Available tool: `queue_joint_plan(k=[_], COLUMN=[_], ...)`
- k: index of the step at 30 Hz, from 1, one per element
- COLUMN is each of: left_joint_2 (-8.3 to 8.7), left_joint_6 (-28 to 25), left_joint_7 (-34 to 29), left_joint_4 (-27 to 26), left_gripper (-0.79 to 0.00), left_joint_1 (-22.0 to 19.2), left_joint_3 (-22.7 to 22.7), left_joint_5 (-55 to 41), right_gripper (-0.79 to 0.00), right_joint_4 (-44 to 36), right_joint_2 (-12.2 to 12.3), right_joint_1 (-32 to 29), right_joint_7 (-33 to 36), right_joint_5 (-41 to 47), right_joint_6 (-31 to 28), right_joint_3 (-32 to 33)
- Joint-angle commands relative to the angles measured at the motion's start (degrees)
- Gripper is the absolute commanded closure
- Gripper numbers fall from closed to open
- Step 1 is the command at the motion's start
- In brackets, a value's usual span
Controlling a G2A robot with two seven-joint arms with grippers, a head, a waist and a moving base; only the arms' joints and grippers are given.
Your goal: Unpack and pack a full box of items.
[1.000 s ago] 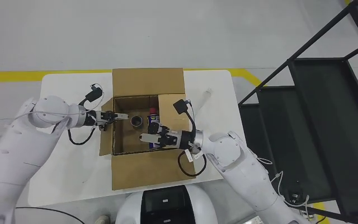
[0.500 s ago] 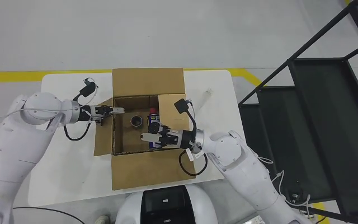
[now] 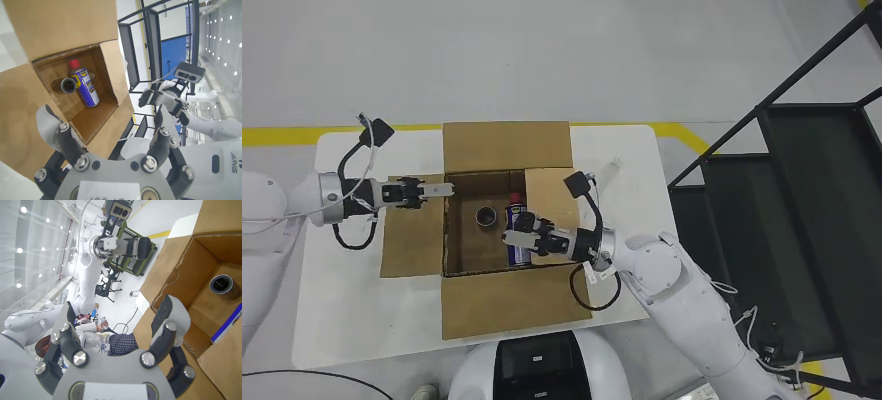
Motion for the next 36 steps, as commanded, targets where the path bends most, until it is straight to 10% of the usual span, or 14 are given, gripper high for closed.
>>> queue_joint_plan(k=[1,16,36], left_joint_2=[-0.26,-7.02,-7.75], left_joint_6=[0.35,-3.84,-2.43], left_joint_7=[-0.42,10.19,11.18], left_joint_4=[-3.16,6.22,8.40], left_gripper=[-0.785,-0.785,-0.785], left_joint_1=[-0.66,-12.30,-11.97], left_joint_3=[1.74,23.23,24.49], left_joint_5=[0.24,-2.19,-5.24], right_gripper=[-0.785,-0.785,-0.785], right_joint_4=[-0.93,-4.54,-3.63], right_joint_2=[0.31,2.73,3.26], right_joint_1=[-1.11,-11.84,-12.75], right_joint_7=[-0.22,0.34,3.01], right_joint_5=[0.45,4.41,6.69], right_joint_6=[-0.34,-2.81,-0.83], right_joint_3=[1.62,15.04,16.24])
